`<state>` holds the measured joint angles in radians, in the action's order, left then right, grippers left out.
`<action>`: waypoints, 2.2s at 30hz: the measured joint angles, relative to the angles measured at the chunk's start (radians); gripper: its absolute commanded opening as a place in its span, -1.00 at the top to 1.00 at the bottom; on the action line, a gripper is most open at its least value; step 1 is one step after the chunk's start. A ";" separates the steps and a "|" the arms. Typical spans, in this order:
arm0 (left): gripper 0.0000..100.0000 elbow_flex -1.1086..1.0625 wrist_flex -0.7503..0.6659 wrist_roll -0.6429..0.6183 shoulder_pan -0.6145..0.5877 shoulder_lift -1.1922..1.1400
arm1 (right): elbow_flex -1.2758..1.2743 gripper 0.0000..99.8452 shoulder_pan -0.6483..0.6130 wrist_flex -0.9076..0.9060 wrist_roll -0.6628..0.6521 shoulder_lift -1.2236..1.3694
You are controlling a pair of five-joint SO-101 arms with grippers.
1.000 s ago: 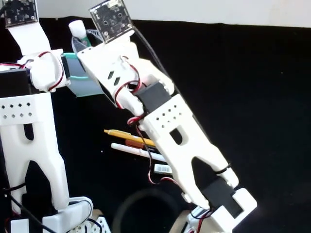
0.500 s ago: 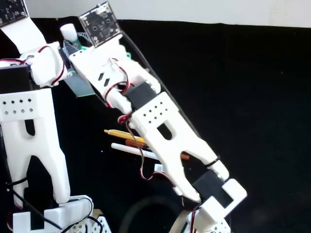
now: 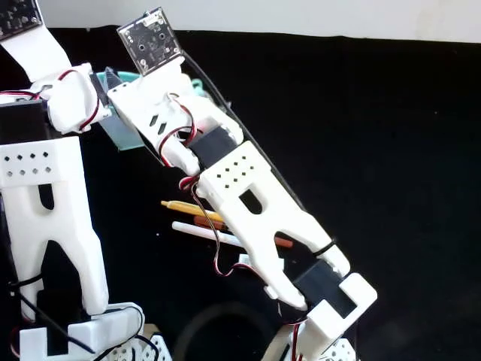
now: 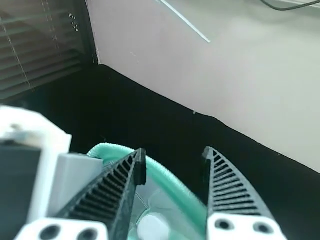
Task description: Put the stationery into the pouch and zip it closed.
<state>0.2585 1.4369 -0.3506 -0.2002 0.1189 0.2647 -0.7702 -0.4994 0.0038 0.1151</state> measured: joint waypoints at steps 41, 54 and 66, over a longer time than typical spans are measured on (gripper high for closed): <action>0.99 0.173 -0.017 0.158 0.000 -0.216 | -0.293 0.64 0.017 -0.253 -0.037 -0.180; 0.98 0.175 0.066 0.411 0.000 -0.216 | -0.293 0.64 0.023 -0.184 -0.052 -0.173; 0.78 0.175 0.083 0.437 0.000 -0.216 | -0.296 0.64 0.029 -0.164 -0.052 -0.172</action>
<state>0.4335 1.5198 0.0867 -0.2002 -0.0974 -0.0315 -0.7411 -0.6636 -0.0483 -0.0568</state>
